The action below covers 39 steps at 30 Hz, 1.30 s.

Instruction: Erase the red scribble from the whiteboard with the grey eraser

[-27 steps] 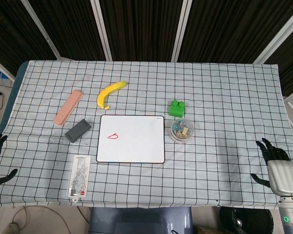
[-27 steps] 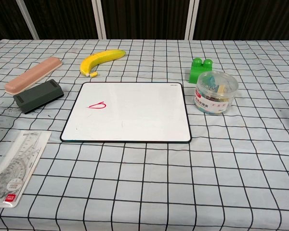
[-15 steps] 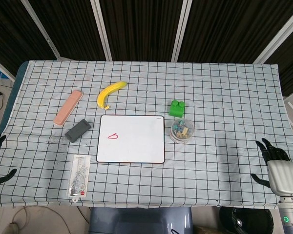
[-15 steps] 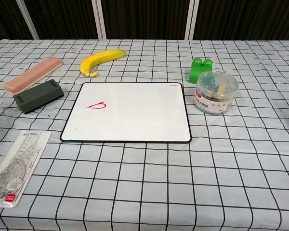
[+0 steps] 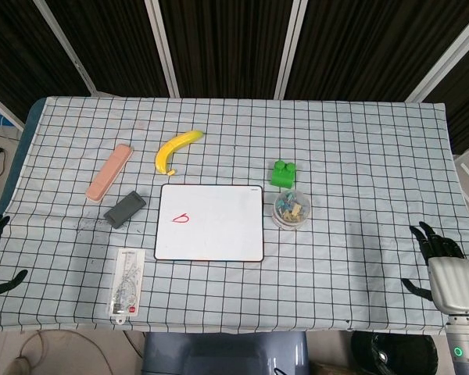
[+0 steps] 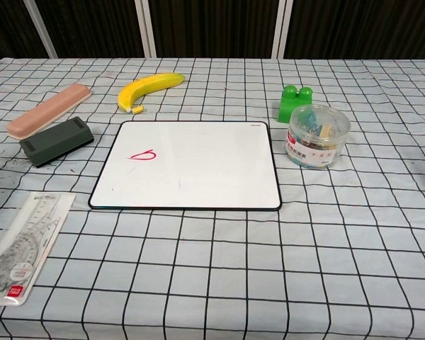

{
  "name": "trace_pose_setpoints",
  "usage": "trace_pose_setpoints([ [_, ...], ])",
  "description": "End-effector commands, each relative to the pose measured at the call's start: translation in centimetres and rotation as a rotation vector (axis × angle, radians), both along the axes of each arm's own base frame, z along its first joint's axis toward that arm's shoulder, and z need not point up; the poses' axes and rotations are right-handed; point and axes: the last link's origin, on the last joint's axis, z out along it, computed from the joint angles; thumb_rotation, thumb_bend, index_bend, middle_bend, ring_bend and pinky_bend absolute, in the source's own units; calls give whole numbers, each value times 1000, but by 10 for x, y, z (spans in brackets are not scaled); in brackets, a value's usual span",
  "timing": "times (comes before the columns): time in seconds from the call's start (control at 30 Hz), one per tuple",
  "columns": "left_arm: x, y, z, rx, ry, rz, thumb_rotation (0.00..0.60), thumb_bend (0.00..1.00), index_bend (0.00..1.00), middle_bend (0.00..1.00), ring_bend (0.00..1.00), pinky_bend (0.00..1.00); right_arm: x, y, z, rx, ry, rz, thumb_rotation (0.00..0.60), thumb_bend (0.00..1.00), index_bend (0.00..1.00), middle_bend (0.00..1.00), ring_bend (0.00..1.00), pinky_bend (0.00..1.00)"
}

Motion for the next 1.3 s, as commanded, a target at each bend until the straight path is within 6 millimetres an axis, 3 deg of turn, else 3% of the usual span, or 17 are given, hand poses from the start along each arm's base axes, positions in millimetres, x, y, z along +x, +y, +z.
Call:
trace_pose_setpoints([
  [0.03, 0, 1, -1, -5, -5, 4, 600, 121, 14, 76, 0, 0, 0, 0, 0, 0, -2, -2, 600, 33, 141, 103, 210, 212],
  [0.2, 2, 4, -8, -22, -43, 34, 600, 100, 2, 83, 0, 0, 0, 1, -1, 4, -14, -8, 600, 32, 141, 102, 209, 212],
  [0.4, 16, 29, -13, 3, -67, 54, 600, 92, 0, 91, 0, 0, 1, 0, -2, 9, -15, -4, 600, 33, 141, 102, 210, 212],
  [0.87, 61, 105, -65, 111, -84, 152, 600, 72, 0, 36, 0, 60, 2, 3, -3, 22, -28, 2, 600, 33, 141, 103, 209, 212],
  [1.13, 76, 146, -103, 29, -198, 195, 600, 44, 0, 50, 0, 59, 1, 4, -1, 21, -34, 0, 600, 33, 141, 103, 210, 212],
  [1.3, 96, 162, -118, -15, -230, 181, 600, 29, 0, 62, 0, 61, 1, 4, -2, 27, -32, -1, 600, 33, 141, 103, 210, 212],
])
